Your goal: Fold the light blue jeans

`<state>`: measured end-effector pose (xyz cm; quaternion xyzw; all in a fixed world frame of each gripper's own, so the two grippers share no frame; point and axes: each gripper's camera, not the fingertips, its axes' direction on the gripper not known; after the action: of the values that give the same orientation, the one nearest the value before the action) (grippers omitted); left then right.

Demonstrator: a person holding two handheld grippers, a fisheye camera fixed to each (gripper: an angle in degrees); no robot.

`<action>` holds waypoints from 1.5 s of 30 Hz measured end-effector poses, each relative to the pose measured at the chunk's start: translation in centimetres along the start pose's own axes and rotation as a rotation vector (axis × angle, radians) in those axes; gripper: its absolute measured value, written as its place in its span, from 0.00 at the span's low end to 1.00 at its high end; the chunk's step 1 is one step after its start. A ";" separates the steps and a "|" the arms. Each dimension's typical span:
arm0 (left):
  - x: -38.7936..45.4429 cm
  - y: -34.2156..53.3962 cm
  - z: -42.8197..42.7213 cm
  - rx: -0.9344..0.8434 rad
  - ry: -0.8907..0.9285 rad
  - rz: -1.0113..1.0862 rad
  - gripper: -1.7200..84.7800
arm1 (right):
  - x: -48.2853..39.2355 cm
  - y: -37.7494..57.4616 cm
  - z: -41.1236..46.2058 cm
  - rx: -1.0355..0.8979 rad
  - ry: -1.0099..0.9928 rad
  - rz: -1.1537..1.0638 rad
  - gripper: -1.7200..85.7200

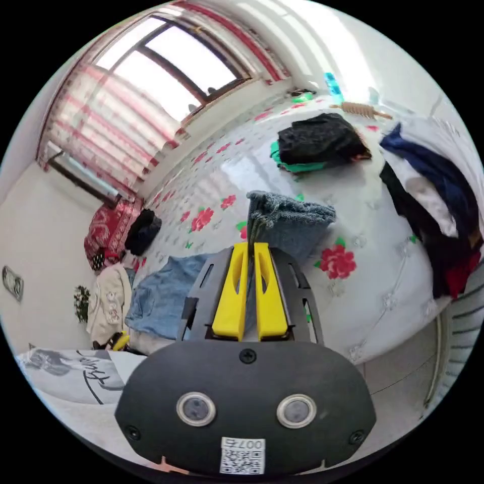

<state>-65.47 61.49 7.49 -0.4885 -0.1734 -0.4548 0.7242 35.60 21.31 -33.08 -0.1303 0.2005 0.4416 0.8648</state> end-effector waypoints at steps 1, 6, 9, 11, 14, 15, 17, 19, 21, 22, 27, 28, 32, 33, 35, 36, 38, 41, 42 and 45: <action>-0.4 -0.7 0.0 0.001 0.026 -0.006 0.13 | -5.8 -1.5 1.2 -0.063 0.009 -0.211 0.02; -2.1 -3.5 0.5 -0.003 0.113 -0.025 0.17 | -24.9 -0.3 8.8 -0.322 -0.081 -0.834 0.02; -3.4 -4.9 1.2 -0.024 0.170 -0.045 0.19 | -32.1 4.2 16.8 -0.554 -0.069 -1.021 0.02; -4.0 -5.6 1.7 -0.038 0.185 -0.053 0.20 | -35.0 8.5 23.8 -0.750 0.048 -1.098 0.02; -4.9 -6.6 2.5 -0.076 0.191 -0.057 0.21 | -36.5 11.0 27.8 -0.838 0.169 -1.121 0.02; -5.3 -6.9 2.8 -0.094 0.191 -0.055 0.21 | -36.8 10.9 27.8 -0.827 0.178 -1.119 0.02; -5.7 -7.4 3.0 -0.094 0.196 -0.048 0.20 | -37.6 9.7 27.0 -0.807 0.142 -1.100 0.02; -6.5 -8.0 3.4 -0.087 0.212 -0.066 0.18 | -37.6 8.5 26.6 -0.816 0.065 -1.042 0.03; -7.1 -8.4 3.9 -0.075 0.239 -0.094 0.17 | -37.0 7.7 27.2 -0.856 -0.002 -0.969 0.03; -7.5 -8.6 4.2 -0.074 0.252 -0.117 0.16 | -36.4 7.5 28.0 -0.892 -0.054 -0.911 0.03; -8.9 -9.0 5.1 -0.087 0.305 -0.155 0.12 | -33.8 6.6 30.1 -0.921 -0.143 -0.668 0.02; -9.1 -8.9 5.2 -0.089 0.318 -0.149 0.11 | -33.6 6.3 29.8 -0.908 -0.152 -0.667 0.02; -8.4 -8.6 4.6 -0.079 0.359 -0.095 0.08 | -32.9 4.7 27.8 -0.817 -0.191 -0.663 0.02; -7.4 -8.6 4.1 -0.069 0.356 -0.039 0.08 | -32.6 4.4 27.4 -0.803 -0.206 -0.644 0.02; -5.3 -8.5 3.4 -0.058 0.360 0.053 0.08 | -30.9 2.9 26.1 -0.743 -0.267 -0.536 0.02; -3.7 -8.4 2.9 -0.059 0.370 0.113 0.08 | -30.4 2.6 25.7 -0.723 -0.282 -0.511 0.02; -0.7 -8.3 2.4 -0.066 0.379 0.210 0.08 | -28.5 1.2 23.7 -0.618 -0.307 -0.438 0.02; 7.1 -7.3 1.6 -0.098 0.375 0.470 0.07 | -25.7 -0.4 21.0 -0.501 -0.300 -0.370 0.02; 10.8 -6.4 1.4 -0.120 0.376 0.598 0.07 | -25.1 -0.7 20.5 -0.486 -0.297 -0.356 0.02; 20.6 -2.3 1.9 -0.212 0.429 0.911 0.07 | -21.8 -2.1 18.0 -0.410 -0.267 -0.290 0.02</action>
<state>-56.15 52.78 23.93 -0.4810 0.2563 -0.1982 0.8146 29.92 11.78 -6.98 -0.2703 -0.0292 0.3579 0.8933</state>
